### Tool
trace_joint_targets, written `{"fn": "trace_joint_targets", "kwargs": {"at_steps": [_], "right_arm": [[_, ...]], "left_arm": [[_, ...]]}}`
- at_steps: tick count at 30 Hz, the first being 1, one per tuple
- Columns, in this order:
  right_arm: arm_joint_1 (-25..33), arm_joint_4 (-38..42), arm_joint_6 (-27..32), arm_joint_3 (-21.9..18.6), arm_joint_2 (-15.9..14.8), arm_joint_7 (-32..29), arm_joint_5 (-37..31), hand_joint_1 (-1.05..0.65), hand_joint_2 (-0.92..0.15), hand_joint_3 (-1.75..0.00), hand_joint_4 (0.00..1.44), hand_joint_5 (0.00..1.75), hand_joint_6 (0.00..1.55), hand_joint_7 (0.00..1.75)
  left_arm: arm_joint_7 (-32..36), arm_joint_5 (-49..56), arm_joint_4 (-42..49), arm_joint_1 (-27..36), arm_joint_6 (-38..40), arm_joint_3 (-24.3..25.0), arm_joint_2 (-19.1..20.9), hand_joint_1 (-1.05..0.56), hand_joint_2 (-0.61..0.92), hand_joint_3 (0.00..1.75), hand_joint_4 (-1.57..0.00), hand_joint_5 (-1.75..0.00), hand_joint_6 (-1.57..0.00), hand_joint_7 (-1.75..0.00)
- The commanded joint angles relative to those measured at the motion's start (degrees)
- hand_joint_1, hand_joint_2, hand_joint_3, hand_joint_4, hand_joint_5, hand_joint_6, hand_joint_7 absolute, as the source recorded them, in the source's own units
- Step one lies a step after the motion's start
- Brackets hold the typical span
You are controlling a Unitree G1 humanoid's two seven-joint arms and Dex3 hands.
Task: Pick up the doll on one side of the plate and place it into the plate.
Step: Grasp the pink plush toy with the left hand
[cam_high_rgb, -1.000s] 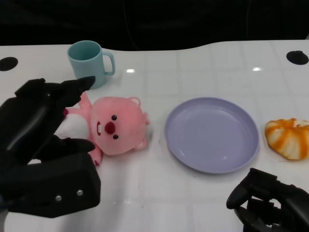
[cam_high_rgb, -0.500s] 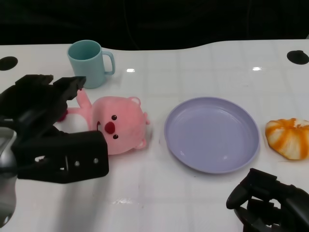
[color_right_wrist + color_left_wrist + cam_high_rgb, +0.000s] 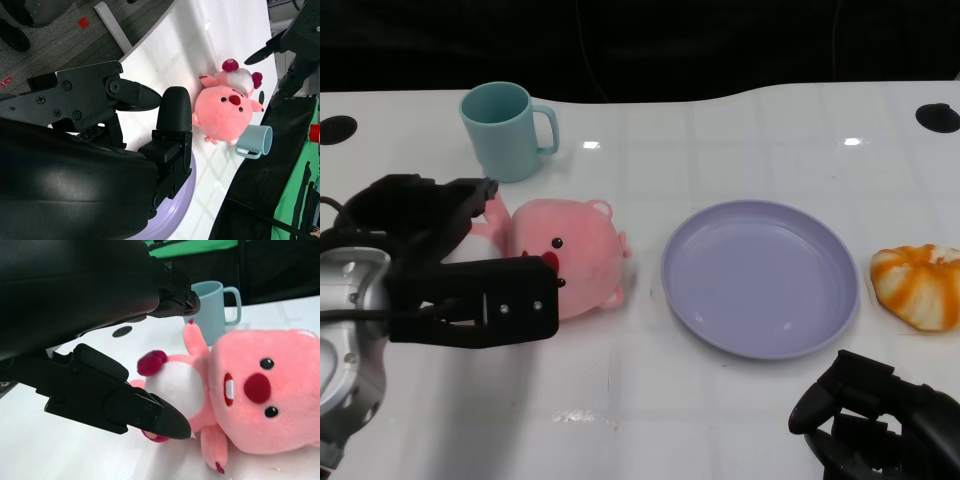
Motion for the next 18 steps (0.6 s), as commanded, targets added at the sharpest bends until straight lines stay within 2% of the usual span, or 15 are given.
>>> {"fn": "trace_joint_targets", "kwargs": {"at_steps": [1, 18], "right_arm": [[0.4, -0.5, 0.5, -0.4, -0.6, 0.1, 0.3, -0.25, -0.92, -0.52, 0.64, 1.75, 0.45, 1.66], [0.7, -0.4, 0.6, -0.2, -0.5, 0.0, 0.4, -0.25, -0.92, -0.52, 0.63, 1.75, 0.45, 1.65]], "left_arm": [[2.1, 1.3, 3.6, -2.2, -0.6, -1.5, -0.5, -0.72, 0.88, 0.0, 0.0, -0.2, -0.17, -0.01], [8.1, 0.6, 27.9, -11.8, -2.1, -7.1, -7.6, -0.67, 0.87, 0.0, -0.02, -0.14, -0.18, -0.01]]}}
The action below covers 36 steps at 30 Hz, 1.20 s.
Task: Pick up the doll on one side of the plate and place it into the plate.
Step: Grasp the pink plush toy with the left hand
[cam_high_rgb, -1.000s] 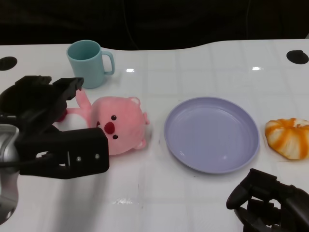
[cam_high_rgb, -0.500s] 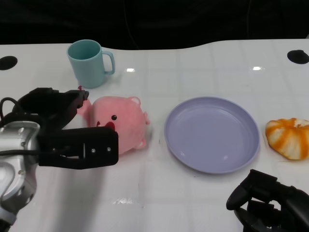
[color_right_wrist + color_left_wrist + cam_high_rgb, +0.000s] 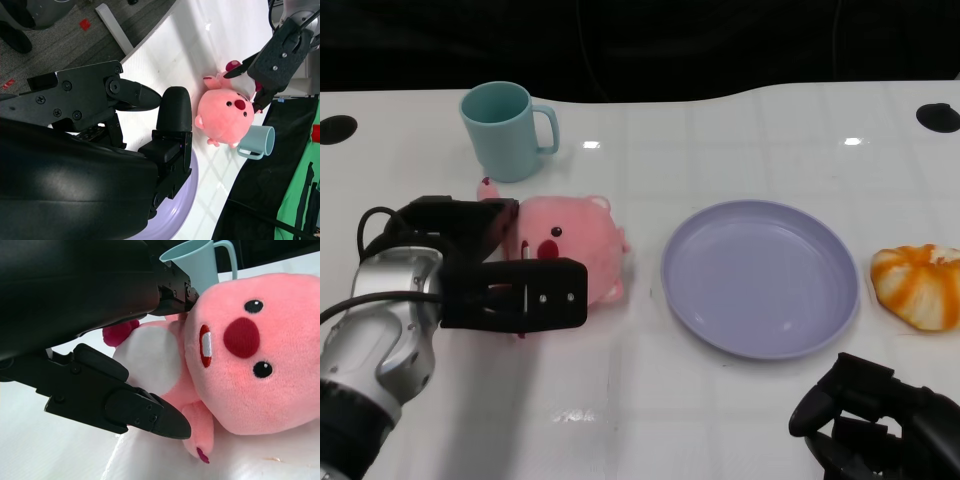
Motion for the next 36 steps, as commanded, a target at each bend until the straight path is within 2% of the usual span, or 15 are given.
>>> {"fn": "trace_joint_targets", "kwargs": {"at_steps": [1, 15, 19, 23, 25, 26, 27, 28, 29, 32, 35, 36], "right_arm": [[0.4, -0.5, 0.4, -0.3, -0.5, 0.0, 0.2, -0.25, -0.92, -0.52, 0.63, 1.75, 0.45, 1.65], [0.9, -0.7, 0.3, -0.4, -0.6, 0.2, 0.4, -0.26, -0.92, -0.51, 0.64, 1.75, 0.46, 1.66], [1.0, -0.8, 0.1, -0.3, -0.7, 0.2, 0.3, -0.27, -0.92, -0.51, 0.64, 1.75, 0.47, 1.65], [1.0, -0.9, 0.3, -0.4, -0.7, 0.2, 0.4, -0.27, -0.92, -0.51, 0.64, 1.75, 0.47, 1.65], [1.1, -0.9, 0.1, -0.3, -0.7, 0.3, 0.3, -0.27, -0.92, -0.51, 0.64, 1.75, 0.47, 1.65], [1.1, -0.9, 0.1, -0.4, -0.7, 0.3, 0.4, -0.27, -0.92, -0.51, 0.64, 1.75, 0.47, 1.65], [1.1, -1.0, 0.2, -0.4, -0.7, 0.3, 0.5, -0.26, -0.92, -0.51, 0.64, 1.75, 0.47, 1.65], [1.1, -1.1, 0.4, -0.5, -0.7, 0.3, 0.5, -0.26, -0.92, -0.51, 0.64, 1.75, 0.47, 1.65], [1.0, -1.2, 0.5, -0.5, -0.7, 0.2, 0.5, -0.26, -0.92, -0.51, 0.64, 1.75, 0.47, 1.65], [1.1, -1.0, 0.0, -0.4, -0.8, 0.3, 0.4, -0.26, -0.92, -0.51, 0.64, 1.75, 0.47, 1.65], [1.0, -1.0, 0.3, -0.4, -0.7, 0.3, 0.5, -0.27, -0.92, -0.51, 0.64, 1.75, 0.47, 1.65], [1.0, -1.1, 0.4, -0.4, -0.7, 0.3, 0.5, -0.27, -0.92, -0.51, 0.64, 1.75, 0.47, 1.65]], "left_arm": [[1.5, -0.2, 5.3, -2.3, 0.2, -1.0, -0.8, -0.66, 0.87, 0.0, -0.01, -0.14, -0.18, -0.01], [12.5, -2.7, 29.6, -9.5, -6.2, -4.3, -6.3, -0.64, 0.88, 0.0, -0.08, -0.15, -0.21, -0.01], [14.3, -4.2, 34.4, -10.4, -8.3, -4.3, -7.3, -0.59, 0.9, 0.01, -0.17, -0.17, -0.28, -0.03], [16.5, -6.7, 37.8, -10.3, -10.8, -3.4, -7.9, -0.45, 0.92, 0.01, -0.38, -0.12, -0.36, -0.02], [18.8, -7.5, 39.1, -10.0, -12.4, -3.2, -8.1, -0.36, 0.92, 0.04, -0.52, -0.17, -0.44, -0.04], [20.0, -7.8, 39.7, -9.9, -13.2, -3.1, -8.1, -0.29, 0.92, 0.07, -0.64, -0.22, -0.56, -0.09], [21.3, -7.9, 40.5, -9.9, -13.9, -3.1, -8.2, -0.24, 0.92, 0.09, -0.71, -0.49, -0.7, -0.06], [22.3, -7.8, 41.2, -9.9, -14.2, -3.4, -8.3, -0.21, 0.92, 0.1, -0.7, -0.86, -0.8, -0.05], [23.1, -7.7, 41.8, -10.0, -14.5, -3.7, -8.4, -0.21, 0.92, 0.12, -0.7, -1.12, -0.9, -0.05], [24.5, -7.7, 43.3, -10.0, -14.9, -4.0, -8.6, -0.31, 0.9, 0.04, -0.69, -1.41, -1.12, -0.07], [26.4, -6.6, 44.3, -9.8, -14.6, -5.3, -8.6, -0.32, 0.88, 0.01, -0.73, -1.5, -1.23, -0.08], [27.2, -6.3, 44.5, -9.7, -14.6, -5.8, -8.5, -0.31, 0.9, 0.18, -0.73, -1.56, -1.22, -0.06]]}}
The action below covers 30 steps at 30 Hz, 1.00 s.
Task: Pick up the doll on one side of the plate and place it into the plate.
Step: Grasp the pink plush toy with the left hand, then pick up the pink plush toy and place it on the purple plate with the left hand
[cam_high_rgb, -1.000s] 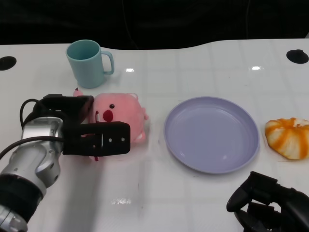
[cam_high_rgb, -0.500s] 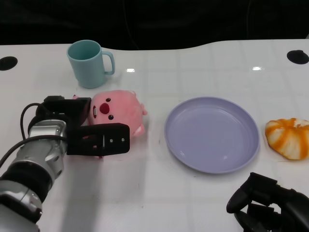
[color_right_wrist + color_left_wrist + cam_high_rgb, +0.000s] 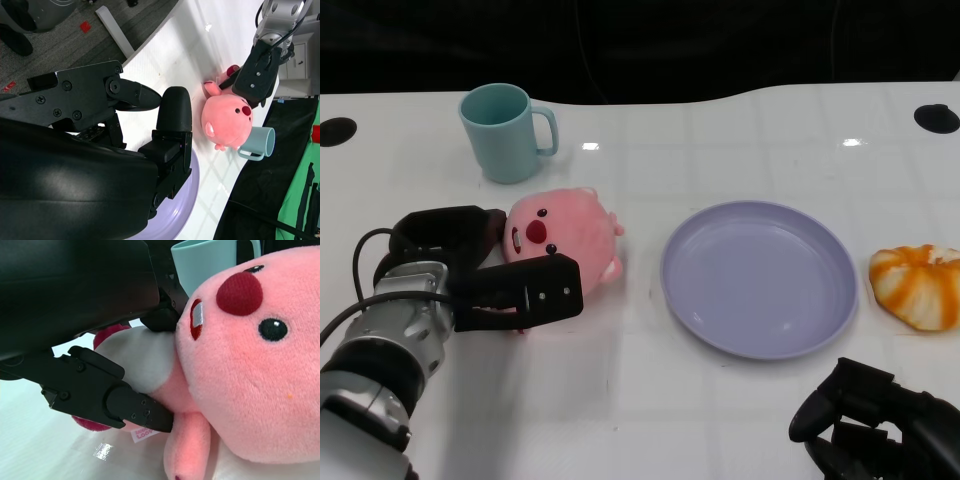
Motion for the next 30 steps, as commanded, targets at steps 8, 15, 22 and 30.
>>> {"fn": "trace_joint_targets", "kwargs": {"at_steps": [8, 15, 22, 30], "right_arm": [[0.1, -0.3, 0.0, -0.4, -0.6, 0.0, 0.1, -0.27, -0.92, -0.51, 0.65, 1.75, 0.47, 1.65], [-0.1, -0.5, 0.6, -0.5, -0.6, 0.0, 0.4, -0.26, -0.92, -0.52, 0.65, 1.75, 0.47, 1.65], [0.0, -0.5, 0.3, -0.3, -0.6, 0.0, 0.1, -0.25, -0.92, -0.51, 0.65, 1.75, 0.47, 1.65], [0.1, -0.6, 0.8, 0.1, -0.6, -0.2, -0.3, -0.25, -0.92, -0.51, 0.64, 1.75, 0.46, 1.65]], "left_arm": [[10.1, -0.3, 1.5, 4.9, -3.6, -1.4, 0.9, -0.28, 0.92, 0.27, -0.72, -1.74, -0.72, -1.2], [15.2, -9.1, -1.0, 7.2, -6.7, 7.0, -0.8, -0.21, 0.91, 0.33, -0.85, -1.75, -0.65, -1.74], [12.2, -12.9, -6.2, 8.1, -5.6, 10.5, -0.2, -0.15, 0.73, 0.73, -0.89, -1.75, -0.68, -1.75], [8.3, -14.5, -15.8, 11.2, -6.4, 12.2, 0.9, -0.14, 0.59, 1.01, -0.92, -1.75, -0.73, -1.75]]}}
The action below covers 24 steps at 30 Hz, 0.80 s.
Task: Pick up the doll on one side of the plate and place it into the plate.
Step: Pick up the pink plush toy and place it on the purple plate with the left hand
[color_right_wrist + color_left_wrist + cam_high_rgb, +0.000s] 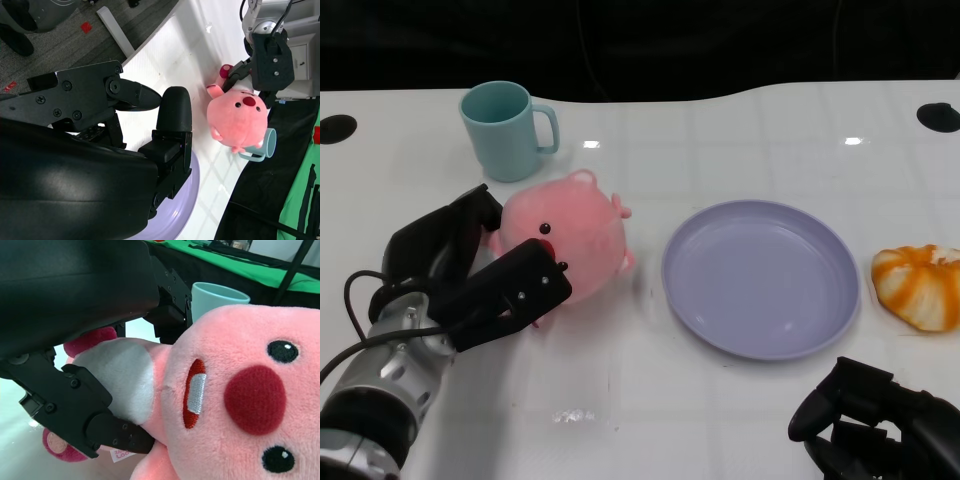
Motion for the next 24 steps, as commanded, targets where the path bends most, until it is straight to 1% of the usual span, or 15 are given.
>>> {"fn": "trace_joint_targets", "kwargs": {"at_steps": [1, 7, 9, 10, 11, 13, 15, 16, 17, 18, 22, 24], "right_arm": [[0.3, -0.6, 0.6, 0.0, -0.6, -0.2, -0.1, -0.25, -0.92, -0.51, 0.64, 1.75, 0.46, 1.65], [0.3, -0.6, 0.8, 0.1, -0.4, -0.1, -0.1, -0.26, -0.92, -0.51, 0.64, 1.75, 0.46, 1.65], [0.3, -0.6, 0.8, 0.2, -0.4, -0.2, -0.2, -0.26, -0.92, -0.52, 0.64, 1.75, 0.46, 1.65], [0.3, -0.7, 0.9, 0.3, -0.3, -0.3, -0.2, -0.25, -0.92, -0.52, 0.64, 1.75, 0.46, 1.65], [0.2, -0.7, 0.9, 0.3, -0.3, -0.3, -0.2, -0.25, -0.92, -0.52, 0.64, 1.75, 0.46, 1.65], [0.2, -0.6, 0.7, 0.5, -0.2, -0.3, -0.2, -0.25, -0.92, -0.52, 0.64, 1.75, 0.47, 1.65], [0.2, -0.6, 0.7, 0.7, 0.0, -0.4, -0.1, -0.25, -0.92, -0.52, 0.64, 1.75, 0.47, 1.65], [0.2, -0.7, 0.7, 0.7, 0.0, -0.4, -0.1, -0.25, -0.92, -0.52, 0.64, 1.75, 0.47, 1.65], [0.3, -0.7, 0.8, 0.8, 0.1, -0.5, 0.0, -0.25, -0.92, -0.52, 0.64, 1.75, 0.47, 1.65], [0.3, -0.8, 1.0, 0.9, 0.2, -0.5, 0.1, -0.25, -0.92, -0.52, 0.64, 1.75, 0.47, 1.65], [0.4, -0.8, 0.6, 1.4, 0.3, -0.7, 0.0, -0.26, -0.92, -0.52, 0.65, 1.75, 0.47, 1.66], [0.4, -0.8, 0.3, 1.6, 0.1, -0.6, -0.1, -0.27, -0.92, -0.51, 0.66, 1.75, 0.47, 1.66]], "left_arm": [[-2.5, -0.4, -5.1, 1.3, 0.5, 0.5, 0.9, -0.14, 0.58, 1.01, -0.91, -1.75, -0.73, -1.75], [-5.9, 0.1, -14.4, 1.5, 2.5, 0.0, -0.3, -0.14, 0.57, 1.02, -0.91, -1.75, -0.73, -1.75], [-7.2, 0.3, -16.7, 1.0, 2.0, -0.5, -0.8, -0.14, 0.56, 1.04, -0.91, -1.75, -0.74, -1.75], [-7.5, 0.6, -17.4, 0.8, 1.7, -0.8, -1.0, -0.13, 0.48, 1.15, -0.92, -1.75, -0.76, -1.75], [-7.5, 1.2, -18.0, 0.4, 1.4, -1.3, -1.2, -0.14, 0.45, 1.2, -0.93, -1.75, -0.77, -1.75], [-7.6, 2.4, -18.9, -0.6, 1.7, -2.2, -2.2, -0.16, 0.4, 1.27, -0.92, -1.75, -0.77, -1.75], [-8.2, 3.0, -19.3, -1.6, 2.3, -2.9, -3.6, -0.16, 0.38, 1.3, -0.94, -1.75, -0.79, -1.75], [-8.6, 3.2, -19.5, -2.0, 2.8, -3.2, -4.0, -0.17, 0.36, 1.29, -0.93, -1.75, -0.78, -1.7], [-9.0, 3.6, -19.6, -2.5, 3.0, -3.6, -4.5, -0.17, 0.36, 1.25, -0.92, -1.75, -0.8, -1.61], [-9.2, 4.2, -19.5, -3.1, 3.2, -4.0, -5.1, -0.15, 0.35, 1.23, -0.92, -1.75, -0.82, -1.58], [-10.4, 5.1, -19.0, -5.0, 4.3, -5.3, -7.6, -0.16, 0.38, 1.25, -0.95, -1.75, -0.78, -1.72], [-11.3, 5.2, -18.6, -6.2, 5.2, -5.8, -9.1, -0.17, 0.38, 1.26, -0.96, -1.75, -0.78, -1.74]]}}
